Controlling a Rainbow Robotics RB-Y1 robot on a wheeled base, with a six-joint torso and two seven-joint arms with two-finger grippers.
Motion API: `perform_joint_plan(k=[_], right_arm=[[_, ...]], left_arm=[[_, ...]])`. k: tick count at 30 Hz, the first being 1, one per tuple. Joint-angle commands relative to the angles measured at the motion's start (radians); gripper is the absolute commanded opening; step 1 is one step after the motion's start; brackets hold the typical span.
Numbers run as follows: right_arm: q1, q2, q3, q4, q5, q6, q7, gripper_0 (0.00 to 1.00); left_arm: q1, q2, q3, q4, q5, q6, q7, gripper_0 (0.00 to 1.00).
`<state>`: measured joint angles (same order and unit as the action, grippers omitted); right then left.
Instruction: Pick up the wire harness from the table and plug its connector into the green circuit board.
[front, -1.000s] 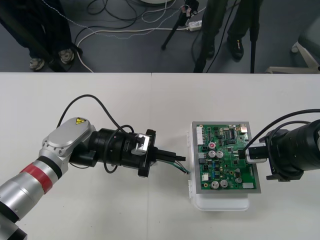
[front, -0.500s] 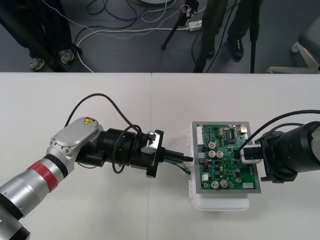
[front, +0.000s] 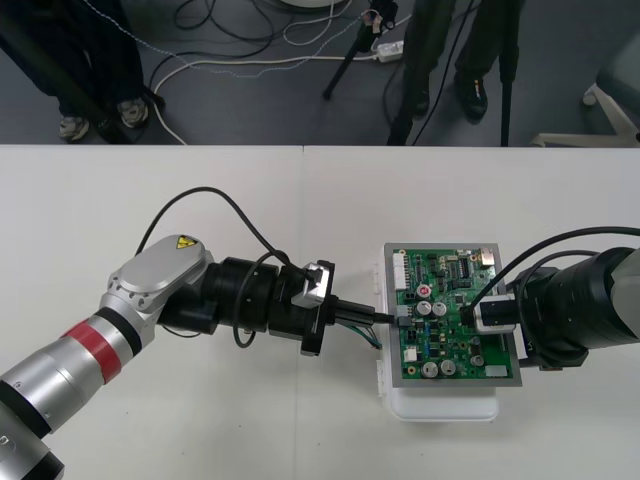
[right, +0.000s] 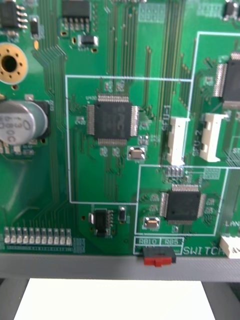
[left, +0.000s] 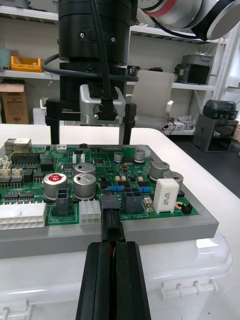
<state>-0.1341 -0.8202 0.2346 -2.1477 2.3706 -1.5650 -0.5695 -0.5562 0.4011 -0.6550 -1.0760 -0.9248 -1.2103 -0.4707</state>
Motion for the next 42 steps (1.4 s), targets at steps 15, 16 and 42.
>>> perform_joint_plan(k=[15,16,42], right_arm=[[-0.044,0.019,0.031,-0.006,-0.002,-0.006,-0.038,1.00],[-0.045,0.019,0.031,-0.006,-0.004,-0.006,-0.038,1.00],[-0.044,0.019,0.031,-0.006,0.004,-0.006,-0.038,1.00]], left_arm=[[-0.053,-0.027,-0.043,-0.009,0.020,0.037,0.066,0.00],[-0.053,-0.027,-0.044,-0.009,0.020,0.040,0.067,0.00],[-0.054,-0.033,-0.049,-0.009,0.024,0.044,0.061,0.00]])
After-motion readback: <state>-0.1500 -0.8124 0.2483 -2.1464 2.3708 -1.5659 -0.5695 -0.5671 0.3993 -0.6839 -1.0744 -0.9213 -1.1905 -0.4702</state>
